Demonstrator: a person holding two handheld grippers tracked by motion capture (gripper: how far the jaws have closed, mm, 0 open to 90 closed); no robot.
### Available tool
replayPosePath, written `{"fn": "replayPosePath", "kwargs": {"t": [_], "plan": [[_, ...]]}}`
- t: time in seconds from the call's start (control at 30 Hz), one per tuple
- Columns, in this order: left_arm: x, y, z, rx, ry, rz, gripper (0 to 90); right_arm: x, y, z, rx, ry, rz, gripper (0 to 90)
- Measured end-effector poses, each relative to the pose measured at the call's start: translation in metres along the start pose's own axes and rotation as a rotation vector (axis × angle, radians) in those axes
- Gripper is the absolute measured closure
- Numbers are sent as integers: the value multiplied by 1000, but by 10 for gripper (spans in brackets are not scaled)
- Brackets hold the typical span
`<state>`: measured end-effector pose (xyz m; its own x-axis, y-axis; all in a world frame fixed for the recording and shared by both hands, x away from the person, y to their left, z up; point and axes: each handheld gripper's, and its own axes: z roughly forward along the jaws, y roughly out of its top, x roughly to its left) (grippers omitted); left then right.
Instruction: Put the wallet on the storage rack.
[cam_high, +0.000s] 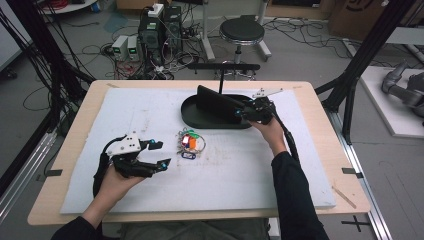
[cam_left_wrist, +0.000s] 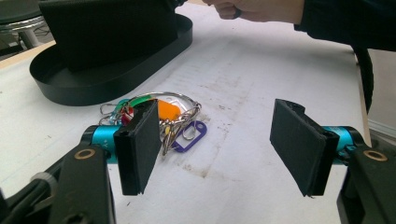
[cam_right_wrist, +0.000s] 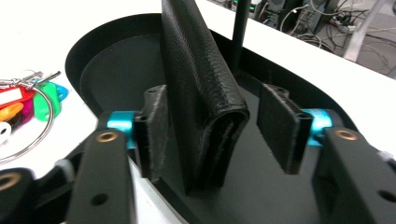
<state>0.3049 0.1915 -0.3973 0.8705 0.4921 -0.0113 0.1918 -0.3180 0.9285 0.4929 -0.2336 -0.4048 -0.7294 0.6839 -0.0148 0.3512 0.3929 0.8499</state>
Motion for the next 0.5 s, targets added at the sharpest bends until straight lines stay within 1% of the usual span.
{"fn": "replayPosePath", "kwargs": {"t": [0.03, 0.07, 0.17, 0.2, 0.27, 0.37, 0.43, 0.5], "plan": [[0, 0, 0, -1, 1, 0, 334, 0, 1, -2, 4, -5, 1, 390], [1, 0, 1, -1, -1, 0, 334, 0, 3, -6, 3, -22, -8, 358], [1, 2, 2, 0, 0, 1, 334, 0, 6, -19, -20, -27, -13, 312], [2, 3, 3, -1, 0, 4, 334, 0, 8, -26, -27, -24, -8, 311], [2, 5, 4, -4, 11, 7, 326, 2, 10, -40, -46, -4, -14, 309], [4, 9, 6, -14, 9, -6, 309, 5, 11, -57, -70, 15, -29, 299], [6, 12, 8, -16, 7, -13, 292, 7, 12, -70, -85, 25, -22, 289], [8, 12, 9, -16, 10, -24, 284, 10, 9, -84, -123, 22, -32, 286]]}}
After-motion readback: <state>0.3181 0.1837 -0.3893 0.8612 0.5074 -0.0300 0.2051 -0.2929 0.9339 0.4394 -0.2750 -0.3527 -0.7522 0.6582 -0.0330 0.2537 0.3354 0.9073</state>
